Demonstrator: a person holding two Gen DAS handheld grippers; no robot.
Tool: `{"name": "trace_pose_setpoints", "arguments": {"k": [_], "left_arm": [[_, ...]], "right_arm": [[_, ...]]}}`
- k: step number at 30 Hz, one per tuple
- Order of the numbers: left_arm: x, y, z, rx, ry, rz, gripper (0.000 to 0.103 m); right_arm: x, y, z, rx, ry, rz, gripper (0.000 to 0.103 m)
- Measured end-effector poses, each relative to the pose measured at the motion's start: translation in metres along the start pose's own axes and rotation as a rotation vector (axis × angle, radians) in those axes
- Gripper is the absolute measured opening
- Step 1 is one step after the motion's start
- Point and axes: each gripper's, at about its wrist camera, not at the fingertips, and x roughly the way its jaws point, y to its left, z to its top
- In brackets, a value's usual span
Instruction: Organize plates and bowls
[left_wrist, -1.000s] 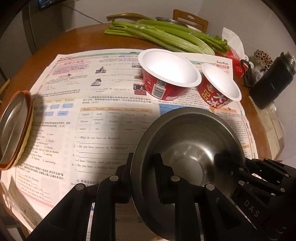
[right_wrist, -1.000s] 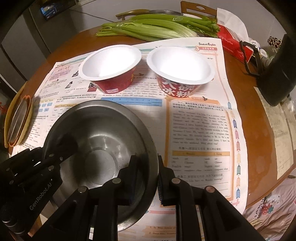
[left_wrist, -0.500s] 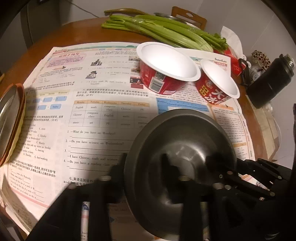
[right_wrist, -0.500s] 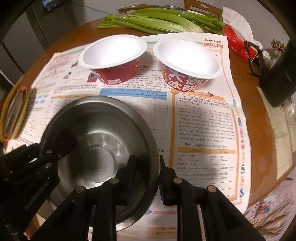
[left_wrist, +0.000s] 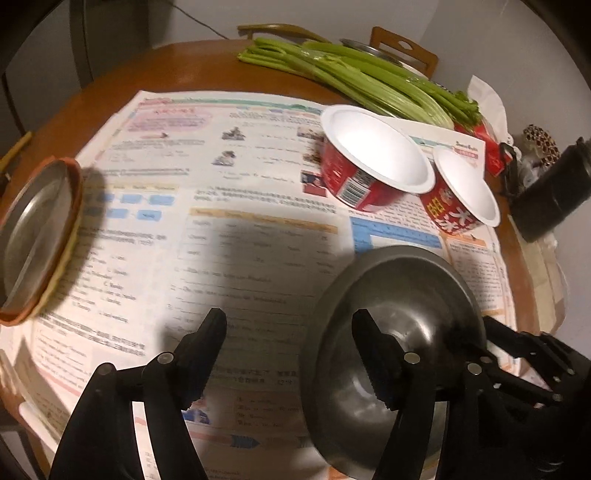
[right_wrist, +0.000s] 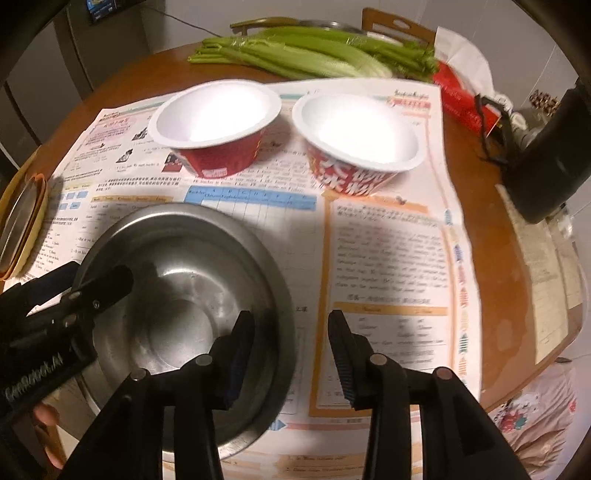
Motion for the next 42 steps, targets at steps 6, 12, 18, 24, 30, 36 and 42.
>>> {"name": "trace_pose_setpoints", "arguments": {"k": [6, 12, 18, 24, 30, 36, 42], "left_arm": [[-0.013, 0.005, 0.007, -0.003, -0.047, 0.021, 0.072], [-0.03, 0.006, 0.022, 0.0, -0.07, -0.012, 0.072], [-0.047, 0.0, 0.04, 0.021, -0.123, 0.006, 0.072], [-0.039, -0.002, 0.062, 0.038, -0.139, 0.002, 0.072], [-0.021, -0.003, 0.087, 0.022, -0.142, 0.006, 0.072], [-0.001, -0.005, 0.106, 0.026, -0.132, 0.037, 0.072], [0.02, -0.003, 0.118, 0.008, -0.097, 0.041, 0.072]], "right_arm": [[-0.012, -0.011, 0.005, 0.022, -0.029, 0.026, 0.041], [-0.025, -0.029, 0.024, 0.085, -0.051, 0.113, 0.041], [-0.04, -0.025, 0.041, 0.078, -0.089, 0.124, 0.041], [-0.028, -0.018, 0.059, 0.106, -0.075, 0.176, 0.041], [-0.011, -0.013, 0.079, 0.116, -0.054, 0.149, 0.041], [0.005, -0.013, 0.099, 0.129, -0.035, 0.142, 0.041], [0.015, -0.009, 0.11, 0.12, -0.024, 0.16, 0.041]]}}
